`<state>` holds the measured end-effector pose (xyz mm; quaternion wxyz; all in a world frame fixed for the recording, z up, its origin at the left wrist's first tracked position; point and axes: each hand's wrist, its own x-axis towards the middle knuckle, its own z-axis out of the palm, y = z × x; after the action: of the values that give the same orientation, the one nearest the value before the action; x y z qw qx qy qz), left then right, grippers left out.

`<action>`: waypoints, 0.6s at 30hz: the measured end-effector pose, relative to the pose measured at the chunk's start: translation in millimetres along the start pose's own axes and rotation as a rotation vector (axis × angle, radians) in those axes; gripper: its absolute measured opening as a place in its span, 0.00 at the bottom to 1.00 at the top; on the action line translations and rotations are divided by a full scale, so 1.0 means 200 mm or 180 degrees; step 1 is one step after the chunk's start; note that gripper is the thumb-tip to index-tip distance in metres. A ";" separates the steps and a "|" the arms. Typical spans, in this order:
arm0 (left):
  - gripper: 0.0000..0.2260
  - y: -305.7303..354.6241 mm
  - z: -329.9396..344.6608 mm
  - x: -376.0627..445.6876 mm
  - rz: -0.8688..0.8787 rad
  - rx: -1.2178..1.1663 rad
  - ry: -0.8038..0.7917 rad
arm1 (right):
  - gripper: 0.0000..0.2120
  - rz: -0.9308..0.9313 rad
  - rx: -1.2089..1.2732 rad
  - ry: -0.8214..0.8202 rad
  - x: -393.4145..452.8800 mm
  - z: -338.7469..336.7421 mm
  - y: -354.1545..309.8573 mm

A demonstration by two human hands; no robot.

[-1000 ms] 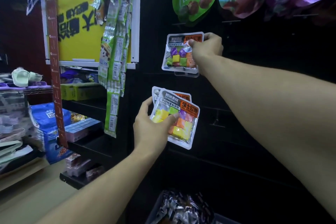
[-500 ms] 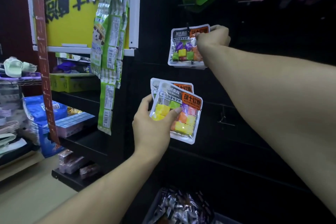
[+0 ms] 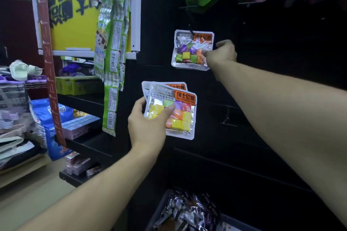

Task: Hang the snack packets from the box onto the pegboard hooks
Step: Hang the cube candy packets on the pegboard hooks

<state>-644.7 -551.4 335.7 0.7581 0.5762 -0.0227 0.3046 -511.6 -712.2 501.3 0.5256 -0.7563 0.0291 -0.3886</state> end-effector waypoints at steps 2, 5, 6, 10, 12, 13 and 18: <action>0.18 0.02 0.02 -0.03 -0.0027 -0.0035 -0.0043 | 0.26 -0.0097 -0.0155 -0.0122 -0.06 -0.07 0.03; 0.17 0.06 0.05 -0.07 0.0007 0.0059 -0.0078 | 0.21 -0.0275 -0.0248 -0.0505 -0.19 -0.21 0.06; 0.17 0.07 0.06 -0.09 0.0030 0.0061 -0.0102 | 0.19 -0.0297 -0.0200 -0.0782 -0.24 -0.26 0.07; 0.17 0.14 0.13 -0.15 0.0057 0.0115 -0.0077 | 0.17 -0.0330 -0.0080 -0.1862 -0.48 -0.42 0.07; 0.18 0.16 0.16 -0.18 0.0000 0.0074 -0.0085 | 0.18 -0.0372 -0.0035 -0.1961 -0.56 -0.49 0.08; 0.19 0.17 0.17 -0.19 -0.0026 0.0112 -0.0090 | 0.18 -0.0377 -0.0027 -0.1938 -0.57 -0.51 0.08; 0.22 0.20 0.18 -0.24 -0.0073 0.0365 -0.0164 | 0.23 -0.0139 -0.0023 -0.2085 -0.58 -0.64 0.10</action>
<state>-692.2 -599.4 363.0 0.7264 0.6265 -0.0181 0.2818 -664.1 -767.1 437.7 0.4959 -0.8433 -0.1563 -0.1358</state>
